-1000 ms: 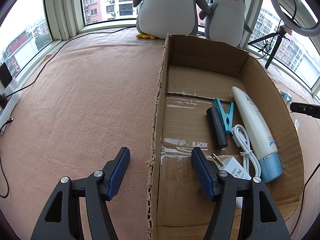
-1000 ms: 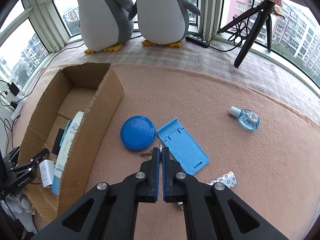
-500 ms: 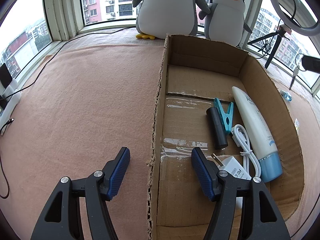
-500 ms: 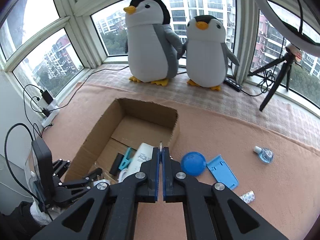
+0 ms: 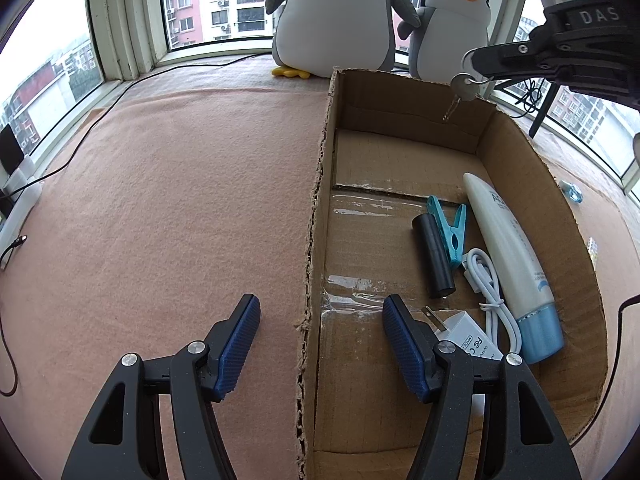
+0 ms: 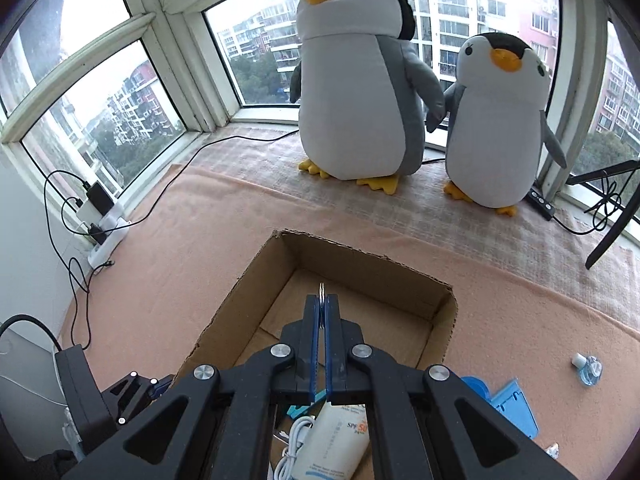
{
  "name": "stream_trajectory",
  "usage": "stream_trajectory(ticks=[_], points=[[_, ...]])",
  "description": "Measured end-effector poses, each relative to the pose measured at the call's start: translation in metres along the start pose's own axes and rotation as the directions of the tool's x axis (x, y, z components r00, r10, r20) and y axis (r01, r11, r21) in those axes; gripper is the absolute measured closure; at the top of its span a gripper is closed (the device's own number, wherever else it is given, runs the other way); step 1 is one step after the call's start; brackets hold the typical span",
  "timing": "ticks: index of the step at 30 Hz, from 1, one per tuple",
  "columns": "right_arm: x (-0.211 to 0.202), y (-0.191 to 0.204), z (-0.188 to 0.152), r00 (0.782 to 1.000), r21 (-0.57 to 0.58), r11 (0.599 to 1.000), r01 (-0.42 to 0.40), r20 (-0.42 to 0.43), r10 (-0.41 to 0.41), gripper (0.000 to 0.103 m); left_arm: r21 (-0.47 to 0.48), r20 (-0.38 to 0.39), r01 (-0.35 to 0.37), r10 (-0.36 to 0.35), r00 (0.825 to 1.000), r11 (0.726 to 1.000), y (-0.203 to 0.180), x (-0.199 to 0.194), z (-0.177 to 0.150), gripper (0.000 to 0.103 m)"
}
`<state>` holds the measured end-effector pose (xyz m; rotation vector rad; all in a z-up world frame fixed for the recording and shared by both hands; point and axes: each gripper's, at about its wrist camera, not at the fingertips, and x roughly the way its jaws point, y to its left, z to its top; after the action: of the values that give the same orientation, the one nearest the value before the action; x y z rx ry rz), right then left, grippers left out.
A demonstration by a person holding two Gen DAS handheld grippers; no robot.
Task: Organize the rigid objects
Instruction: 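Carry the keys into the box and open right gripper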
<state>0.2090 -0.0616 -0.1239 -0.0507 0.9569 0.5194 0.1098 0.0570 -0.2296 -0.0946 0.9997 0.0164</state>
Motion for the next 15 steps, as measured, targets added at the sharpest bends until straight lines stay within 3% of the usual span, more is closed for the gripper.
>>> stream_trajectory(ticks=[3,7,9,15], points=[[0.01,0.001,0.001,1.0,-0.003,1.0,0.001,-0.025,-0.001,0.099,-0.002,0.001,0.0,0.0,1.0,1.0,0.0,0.0,-0.001,0.035],[0.01,0.001,0.0,1.0,0.005,1.0,-0.009,-0.016,0.009,0.078,-0.001,0.001,0.0,0.0,1.0,1.0,0.001,0.0,-0.001,0.035],[0.007,0.0,0.0,1.0,0.008,1.0,-0.02,-0.011,0.02,0.073,0.0,0.003,-0.001,0.001,1.0,1.0,0.001,0.0,-0.001,0.035],[-0.004,-0.008,-0.004,0.999,0.036,0.999,-0.028,0.018,0.027,0.071,0.003,0.004,-0.001,0.001,1.0,1.0,0.001,-0.001,-0.002,0.035]])
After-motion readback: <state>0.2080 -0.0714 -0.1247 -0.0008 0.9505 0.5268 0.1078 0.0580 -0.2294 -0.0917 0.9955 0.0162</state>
